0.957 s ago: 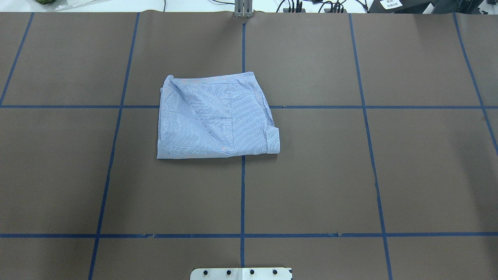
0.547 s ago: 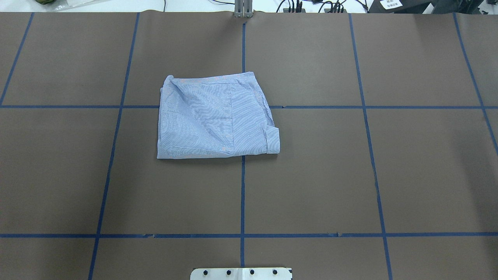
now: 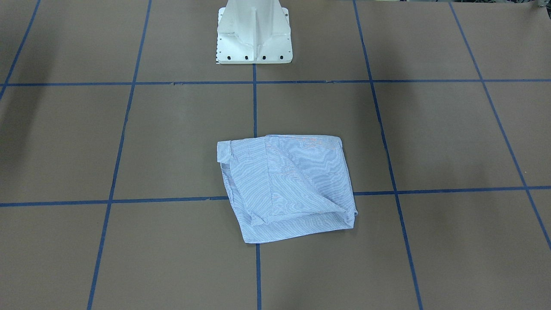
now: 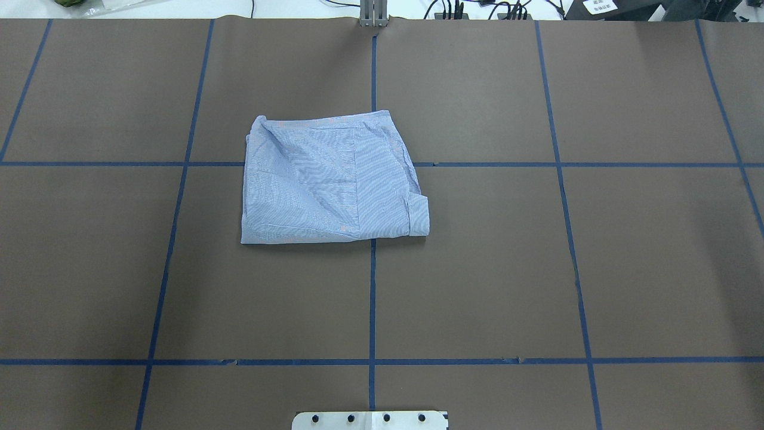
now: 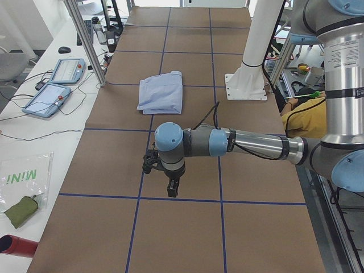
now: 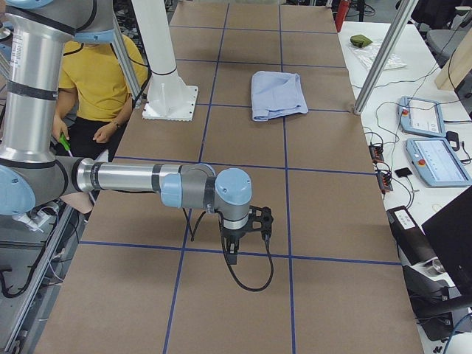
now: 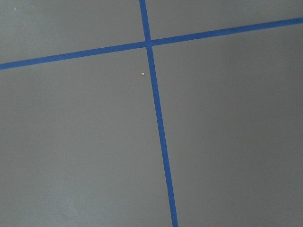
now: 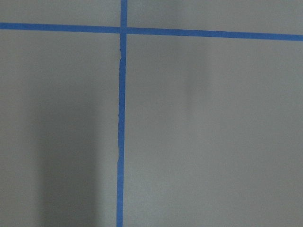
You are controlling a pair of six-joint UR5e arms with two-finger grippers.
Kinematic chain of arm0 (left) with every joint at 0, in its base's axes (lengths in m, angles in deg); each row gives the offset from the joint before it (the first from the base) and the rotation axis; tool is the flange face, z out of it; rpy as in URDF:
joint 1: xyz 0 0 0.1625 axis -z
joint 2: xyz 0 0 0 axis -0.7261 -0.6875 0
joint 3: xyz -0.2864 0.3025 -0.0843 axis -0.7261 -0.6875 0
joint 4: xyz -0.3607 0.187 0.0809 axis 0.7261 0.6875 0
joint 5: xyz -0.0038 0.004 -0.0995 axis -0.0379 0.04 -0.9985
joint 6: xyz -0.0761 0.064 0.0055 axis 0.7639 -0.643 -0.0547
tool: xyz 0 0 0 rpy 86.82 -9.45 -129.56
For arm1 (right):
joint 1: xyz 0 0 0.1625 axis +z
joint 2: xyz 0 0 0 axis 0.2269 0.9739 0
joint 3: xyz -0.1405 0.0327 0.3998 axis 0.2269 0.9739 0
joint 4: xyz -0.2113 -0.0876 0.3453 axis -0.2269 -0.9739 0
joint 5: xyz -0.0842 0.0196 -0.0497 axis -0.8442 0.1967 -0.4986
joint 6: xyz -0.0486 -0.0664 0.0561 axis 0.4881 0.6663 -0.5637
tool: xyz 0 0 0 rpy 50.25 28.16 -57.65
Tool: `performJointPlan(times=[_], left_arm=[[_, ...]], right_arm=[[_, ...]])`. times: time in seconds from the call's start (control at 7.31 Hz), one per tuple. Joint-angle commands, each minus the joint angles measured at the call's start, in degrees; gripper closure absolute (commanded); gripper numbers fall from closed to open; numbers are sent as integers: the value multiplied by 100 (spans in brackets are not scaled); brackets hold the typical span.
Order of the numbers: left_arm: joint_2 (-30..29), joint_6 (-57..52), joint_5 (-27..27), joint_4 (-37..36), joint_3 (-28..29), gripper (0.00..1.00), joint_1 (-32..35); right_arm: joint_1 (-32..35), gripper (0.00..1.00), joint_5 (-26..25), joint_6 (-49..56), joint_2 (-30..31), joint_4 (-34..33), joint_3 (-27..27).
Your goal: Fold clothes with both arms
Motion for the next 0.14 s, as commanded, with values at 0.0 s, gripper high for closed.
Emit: performJointPlan(times=[0.0], left_arm=[[-8, -1, 7, 0, 56, 0, -7]], right_arm=[[0, 0, 0, -24, -1, -3, 5]])
